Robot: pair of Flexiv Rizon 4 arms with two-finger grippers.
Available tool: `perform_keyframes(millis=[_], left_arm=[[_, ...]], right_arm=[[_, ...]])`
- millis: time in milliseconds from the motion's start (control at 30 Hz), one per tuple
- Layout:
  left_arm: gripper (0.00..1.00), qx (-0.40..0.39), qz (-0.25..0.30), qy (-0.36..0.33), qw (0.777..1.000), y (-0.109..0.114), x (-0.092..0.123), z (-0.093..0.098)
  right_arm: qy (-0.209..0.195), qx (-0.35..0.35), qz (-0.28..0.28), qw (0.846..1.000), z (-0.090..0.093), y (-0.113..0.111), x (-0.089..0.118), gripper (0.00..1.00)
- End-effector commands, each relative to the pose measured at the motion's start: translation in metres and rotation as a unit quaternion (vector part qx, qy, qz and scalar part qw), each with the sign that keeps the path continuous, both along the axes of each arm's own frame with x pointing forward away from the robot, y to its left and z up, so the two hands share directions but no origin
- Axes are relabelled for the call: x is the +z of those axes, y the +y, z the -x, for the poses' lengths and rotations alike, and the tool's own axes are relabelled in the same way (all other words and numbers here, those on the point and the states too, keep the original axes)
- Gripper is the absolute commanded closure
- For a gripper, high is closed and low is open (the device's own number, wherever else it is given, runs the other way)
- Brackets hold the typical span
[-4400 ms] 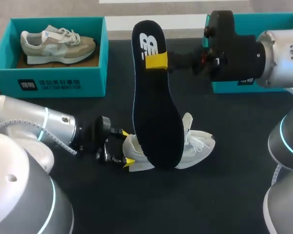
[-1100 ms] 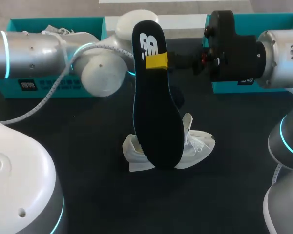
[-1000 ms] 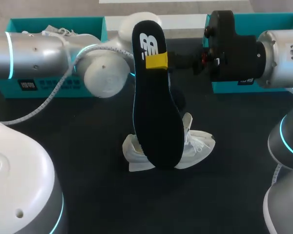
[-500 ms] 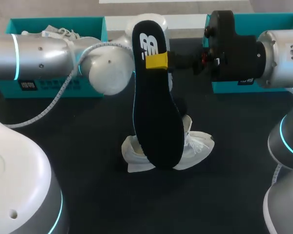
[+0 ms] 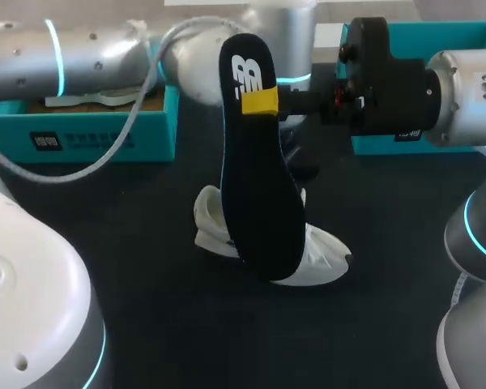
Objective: Take the shoe out of the shoebox, open the shoe tongue, remove and reinsert the insole, then place the shoe into the shoebox
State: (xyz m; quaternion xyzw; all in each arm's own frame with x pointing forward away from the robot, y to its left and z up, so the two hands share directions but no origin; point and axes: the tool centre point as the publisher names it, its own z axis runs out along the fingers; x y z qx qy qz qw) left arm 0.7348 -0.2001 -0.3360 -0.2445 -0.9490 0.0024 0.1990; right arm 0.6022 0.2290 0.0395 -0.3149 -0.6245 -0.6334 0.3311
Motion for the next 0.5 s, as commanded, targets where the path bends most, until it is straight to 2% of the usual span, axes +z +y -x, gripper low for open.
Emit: perform_keyframes(millis=[33, 433, 467, 500], left_arm=[[1.00, -0.355, -0.094, 0.101, 0.924, -0.0046, 0.0094, -0.0069], [1.00, -0.355, -0.094, 0.101, 0.924, -0.0046, 0.0094, -0.0069], [1.00, -0.377, -0.094, 0.104, 0.915, -0.0064, 0.0072, -0.0077], [1.00, -0.386, -0.072, 0.105, 0.914, -0.0060, 0.0068, -0.0110]], right_arm=[[0.001, -0.001, 0.001, 1.000, -0.0001, 0.0038, -0.0003, 1.00], [0.001, -0.001, 0.001, 1.000, -0.0001, 0.0038, -0.0003, 1.00], [0.001, -0.001, 0.001, 1.000, -0.0001, 0.0038, -0.0003, 1.00], [0.001, -0.001, 0.001, 1.000, -0.0001, 0.0038, -0.0003, 1.00]])
